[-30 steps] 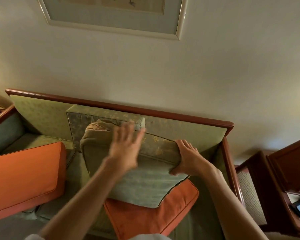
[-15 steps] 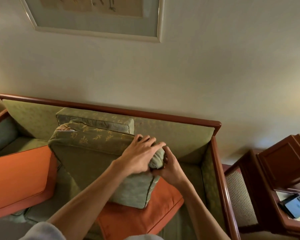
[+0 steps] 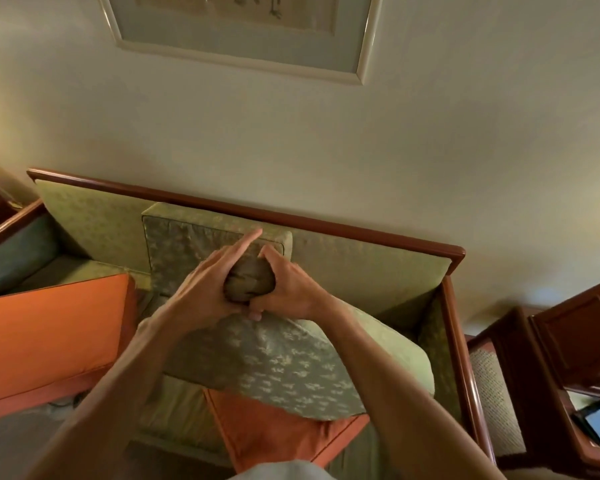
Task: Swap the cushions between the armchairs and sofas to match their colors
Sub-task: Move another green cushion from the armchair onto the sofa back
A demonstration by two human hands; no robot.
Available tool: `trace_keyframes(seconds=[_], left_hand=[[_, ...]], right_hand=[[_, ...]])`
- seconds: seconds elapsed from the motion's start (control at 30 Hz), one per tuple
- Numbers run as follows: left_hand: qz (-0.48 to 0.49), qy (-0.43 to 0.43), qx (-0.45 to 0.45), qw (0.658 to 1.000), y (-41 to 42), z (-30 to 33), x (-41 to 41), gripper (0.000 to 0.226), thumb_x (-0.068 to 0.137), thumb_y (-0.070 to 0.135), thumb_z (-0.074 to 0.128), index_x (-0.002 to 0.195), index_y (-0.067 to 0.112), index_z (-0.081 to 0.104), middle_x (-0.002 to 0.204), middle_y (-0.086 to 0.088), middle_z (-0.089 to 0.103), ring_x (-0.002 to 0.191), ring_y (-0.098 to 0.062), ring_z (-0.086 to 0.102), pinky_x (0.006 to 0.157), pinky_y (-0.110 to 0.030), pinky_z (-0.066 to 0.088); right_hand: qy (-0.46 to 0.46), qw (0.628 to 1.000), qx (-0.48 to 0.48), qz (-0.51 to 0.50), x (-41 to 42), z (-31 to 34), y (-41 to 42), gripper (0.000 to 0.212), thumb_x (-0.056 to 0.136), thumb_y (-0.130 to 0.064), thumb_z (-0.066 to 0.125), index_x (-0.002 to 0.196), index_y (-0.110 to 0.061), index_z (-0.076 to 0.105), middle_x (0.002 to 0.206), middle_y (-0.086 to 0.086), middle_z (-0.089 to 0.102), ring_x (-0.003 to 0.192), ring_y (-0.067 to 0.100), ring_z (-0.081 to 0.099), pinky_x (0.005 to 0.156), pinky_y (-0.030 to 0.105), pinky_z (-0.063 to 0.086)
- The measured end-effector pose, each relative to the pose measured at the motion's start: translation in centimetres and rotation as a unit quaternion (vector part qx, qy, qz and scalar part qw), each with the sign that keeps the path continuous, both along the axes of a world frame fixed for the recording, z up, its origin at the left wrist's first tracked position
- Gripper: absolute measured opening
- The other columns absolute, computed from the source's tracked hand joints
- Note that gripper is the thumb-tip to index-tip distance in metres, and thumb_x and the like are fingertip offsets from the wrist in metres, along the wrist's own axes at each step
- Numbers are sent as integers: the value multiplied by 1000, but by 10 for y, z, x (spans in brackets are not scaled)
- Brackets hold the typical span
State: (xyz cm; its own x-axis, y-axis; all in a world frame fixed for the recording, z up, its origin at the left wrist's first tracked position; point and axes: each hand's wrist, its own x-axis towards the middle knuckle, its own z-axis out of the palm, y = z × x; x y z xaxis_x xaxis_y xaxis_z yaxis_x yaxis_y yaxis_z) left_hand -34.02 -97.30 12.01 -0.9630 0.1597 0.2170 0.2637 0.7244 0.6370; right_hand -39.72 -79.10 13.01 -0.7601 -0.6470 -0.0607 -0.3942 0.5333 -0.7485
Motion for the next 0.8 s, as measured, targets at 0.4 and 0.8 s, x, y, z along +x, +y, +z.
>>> trace_keyframes(seconds=[0.4, 0.8], left_hand=[[43, -190, -96, 976, -150, -75, -3, 113, 54, 29, 98, 148, 34, 36, 131, 12, 39, 121, -11, 40, 106, -32, 36], [-12, -225, -385, 895, -131, -131, -27, 137, 56, 68, 83, 156, 11, 8, 159, -16, 12, 150, -37, 5, 124, -54, 1]], right_hand=[[13, 959, 283, -14, -11, -122, -12, 126, 57, -60, 87, 154, -23, 16, 156, 0, 31, 143, 26, 29, 119, 47, 17], [43, 936, 337, -94, 2, -154, 43, 121, 59, -60, 82, 152, -22, 15, 156, 5, 28, 146, 28, 22, 122, 48, 11]])
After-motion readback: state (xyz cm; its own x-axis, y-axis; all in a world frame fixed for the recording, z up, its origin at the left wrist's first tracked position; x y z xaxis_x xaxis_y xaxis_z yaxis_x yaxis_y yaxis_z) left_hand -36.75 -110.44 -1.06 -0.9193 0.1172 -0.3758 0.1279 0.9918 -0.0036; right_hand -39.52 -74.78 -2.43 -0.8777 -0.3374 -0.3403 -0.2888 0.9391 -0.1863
